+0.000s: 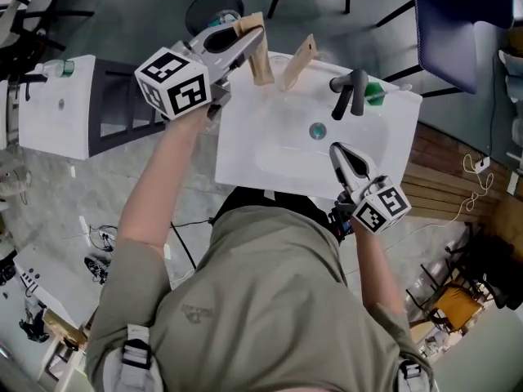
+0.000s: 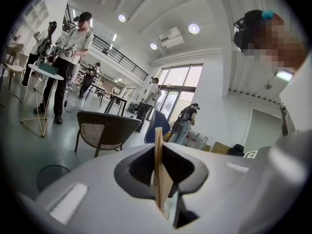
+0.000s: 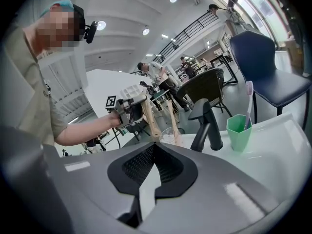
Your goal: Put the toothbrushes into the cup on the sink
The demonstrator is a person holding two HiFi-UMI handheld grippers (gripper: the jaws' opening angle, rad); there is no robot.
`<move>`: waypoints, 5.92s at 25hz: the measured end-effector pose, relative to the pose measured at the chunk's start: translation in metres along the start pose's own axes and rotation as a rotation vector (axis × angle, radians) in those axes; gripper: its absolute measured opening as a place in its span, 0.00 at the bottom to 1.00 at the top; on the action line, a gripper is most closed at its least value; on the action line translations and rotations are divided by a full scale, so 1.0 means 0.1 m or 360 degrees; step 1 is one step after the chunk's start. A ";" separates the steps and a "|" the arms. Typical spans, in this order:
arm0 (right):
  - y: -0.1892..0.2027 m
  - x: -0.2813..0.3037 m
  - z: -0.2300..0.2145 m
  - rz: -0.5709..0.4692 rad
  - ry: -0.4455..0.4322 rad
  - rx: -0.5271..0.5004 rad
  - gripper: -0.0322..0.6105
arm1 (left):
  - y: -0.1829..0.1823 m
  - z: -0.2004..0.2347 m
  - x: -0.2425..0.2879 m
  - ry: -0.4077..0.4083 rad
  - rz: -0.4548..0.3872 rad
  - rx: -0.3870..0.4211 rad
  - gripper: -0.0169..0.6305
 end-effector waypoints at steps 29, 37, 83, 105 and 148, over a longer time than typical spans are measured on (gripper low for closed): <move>0.08 0.02 -0.17 0.0057 0.0063 0.0106 0.07 | 0.29 0.27 0.55 -0.0037 0.0055 -0.0003 0.09; 0.10 0.07 -0.20 0.0059 0.0046 0.0148 0.07 | 0.44 0.10 0.64 -0.0089 0.0058 0.0165 0.09; 0.14 0.13 -0.22 -0.0006 0.0025 0.0216 0.07 | 0.89 0.31 0.45 -0.0168 0.0190 0.0057 0.12; -0.34 -0.35 -0.31 -0.0264 -0.0013 0.0032 0.07 | 0.86 0.09 -0.56 -0.0219 0.0364 0.0139 0.20; -0.03 0.60 1.08 -0.0039 -0.0250 -0.0158 0.07 | 1.37 -0.87 -1.92 0.0262 0.0237 -0.0303 0.03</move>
Point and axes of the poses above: the fingertips, and each gripper's own axes: x forward along the fingers, z to its left, y out of its underside, the point moved 9 cm from there along -x, backward along the fingers, and after that the axes turned 10 degrees about -y, right-handed, at the moved point
